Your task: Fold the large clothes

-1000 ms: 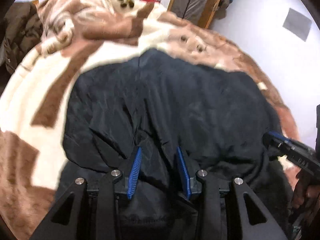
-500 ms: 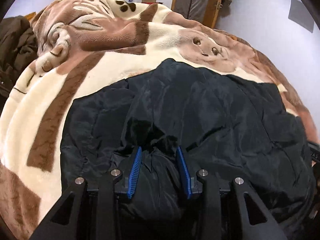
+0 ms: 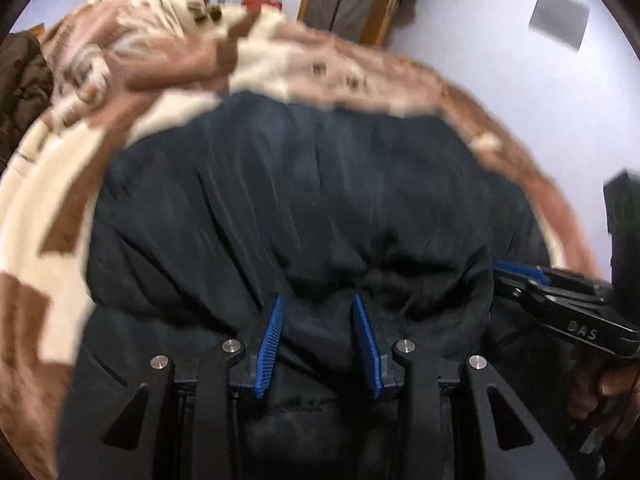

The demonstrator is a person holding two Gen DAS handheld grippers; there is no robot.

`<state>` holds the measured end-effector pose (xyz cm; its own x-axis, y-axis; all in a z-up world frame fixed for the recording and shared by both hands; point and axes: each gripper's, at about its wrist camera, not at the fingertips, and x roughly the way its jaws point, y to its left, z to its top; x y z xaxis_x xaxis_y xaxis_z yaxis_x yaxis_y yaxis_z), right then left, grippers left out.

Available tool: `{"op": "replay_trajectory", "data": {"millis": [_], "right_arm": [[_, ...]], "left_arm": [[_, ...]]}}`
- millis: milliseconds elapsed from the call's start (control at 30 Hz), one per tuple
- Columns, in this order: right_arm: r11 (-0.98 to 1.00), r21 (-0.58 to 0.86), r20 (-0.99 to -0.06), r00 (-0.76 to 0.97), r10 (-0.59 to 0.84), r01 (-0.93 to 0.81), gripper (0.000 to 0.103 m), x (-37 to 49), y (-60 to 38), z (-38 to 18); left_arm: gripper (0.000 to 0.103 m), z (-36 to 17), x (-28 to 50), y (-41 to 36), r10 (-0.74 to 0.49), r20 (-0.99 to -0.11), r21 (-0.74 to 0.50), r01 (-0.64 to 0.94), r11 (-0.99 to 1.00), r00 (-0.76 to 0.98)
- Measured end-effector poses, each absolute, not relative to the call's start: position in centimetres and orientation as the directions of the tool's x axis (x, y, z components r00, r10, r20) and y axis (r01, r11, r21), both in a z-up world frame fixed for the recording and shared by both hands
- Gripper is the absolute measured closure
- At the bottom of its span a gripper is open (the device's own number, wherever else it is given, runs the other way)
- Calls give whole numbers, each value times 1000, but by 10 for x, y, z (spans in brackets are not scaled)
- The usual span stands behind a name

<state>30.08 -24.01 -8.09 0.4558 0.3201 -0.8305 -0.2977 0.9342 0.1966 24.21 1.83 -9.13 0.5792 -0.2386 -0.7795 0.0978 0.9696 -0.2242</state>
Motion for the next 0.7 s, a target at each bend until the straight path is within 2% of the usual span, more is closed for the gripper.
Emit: {"op": "replay_trajectory", "data": {"millis": [233,700], "right_arm": [[947,176,-858,429,281,-269,74,319,-240,-121],[950,144,-850,457,262,-277,74,314,-232,-126]], "left_arm": [[65,-117,260,13,-205,-796,-201,70,977,570],[64,-122,259,8,-168,-793,-158,69,985,586]]}}
